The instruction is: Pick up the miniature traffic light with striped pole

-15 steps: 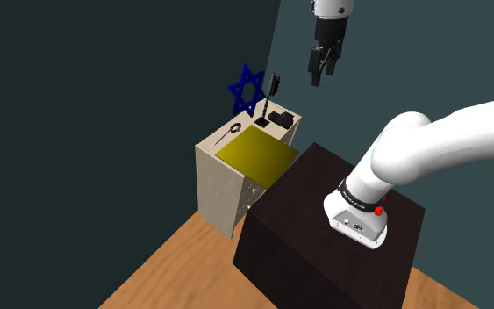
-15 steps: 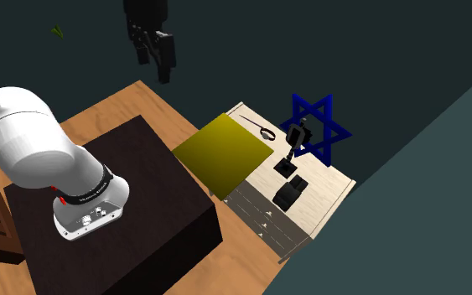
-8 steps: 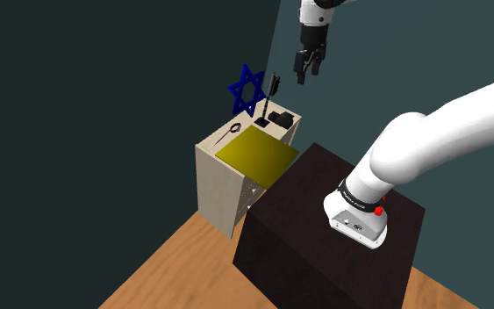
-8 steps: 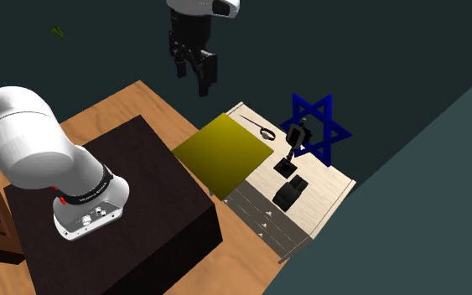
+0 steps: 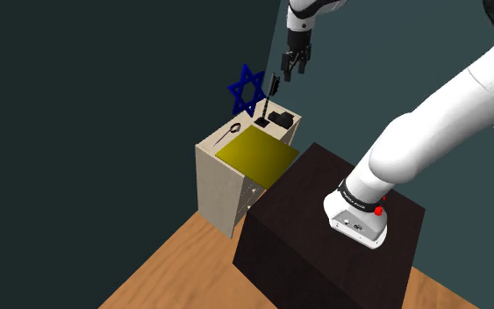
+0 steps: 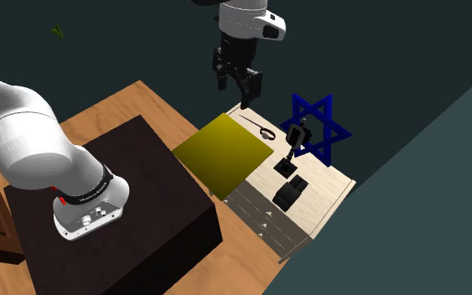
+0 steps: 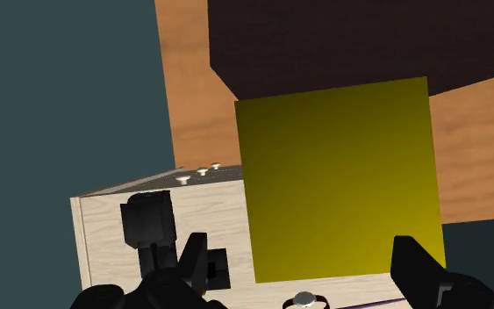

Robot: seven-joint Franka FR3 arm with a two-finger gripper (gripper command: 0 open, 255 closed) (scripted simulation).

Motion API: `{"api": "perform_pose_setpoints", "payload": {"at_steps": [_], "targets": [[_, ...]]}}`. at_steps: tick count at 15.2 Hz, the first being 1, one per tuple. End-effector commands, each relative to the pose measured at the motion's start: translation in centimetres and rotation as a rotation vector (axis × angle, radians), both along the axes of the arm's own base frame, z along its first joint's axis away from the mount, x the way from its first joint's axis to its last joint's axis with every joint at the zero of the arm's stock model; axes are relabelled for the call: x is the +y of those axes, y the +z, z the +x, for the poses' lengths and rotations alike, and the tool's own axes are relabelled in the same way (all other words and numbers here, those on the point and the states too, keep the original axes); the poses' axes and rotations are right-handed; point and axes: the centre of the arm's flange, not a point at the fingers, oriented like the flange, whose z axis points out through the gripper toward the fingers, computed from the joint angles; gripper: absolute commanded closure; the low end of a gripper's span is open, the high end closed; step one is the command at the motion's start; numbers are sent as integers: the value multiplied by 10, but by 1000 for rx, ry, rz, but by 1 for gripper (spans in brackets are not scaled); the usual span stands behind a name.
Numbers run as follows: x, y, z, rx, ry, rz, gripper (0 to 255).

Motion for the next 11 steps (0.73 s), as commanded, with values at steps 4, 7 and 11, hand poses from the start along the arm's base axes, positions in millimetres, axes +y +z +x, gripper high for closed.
{"api": "perform_pose_setpoints", "payload": {"at_steps": [4, 7, 11], "targets": [[-38, -25, 44, -19, -13, -6, 0], [-61, -40, 71, -31, -22, -9, 0], [-93, -59, 105, -46, -33, -13, 0]]}}
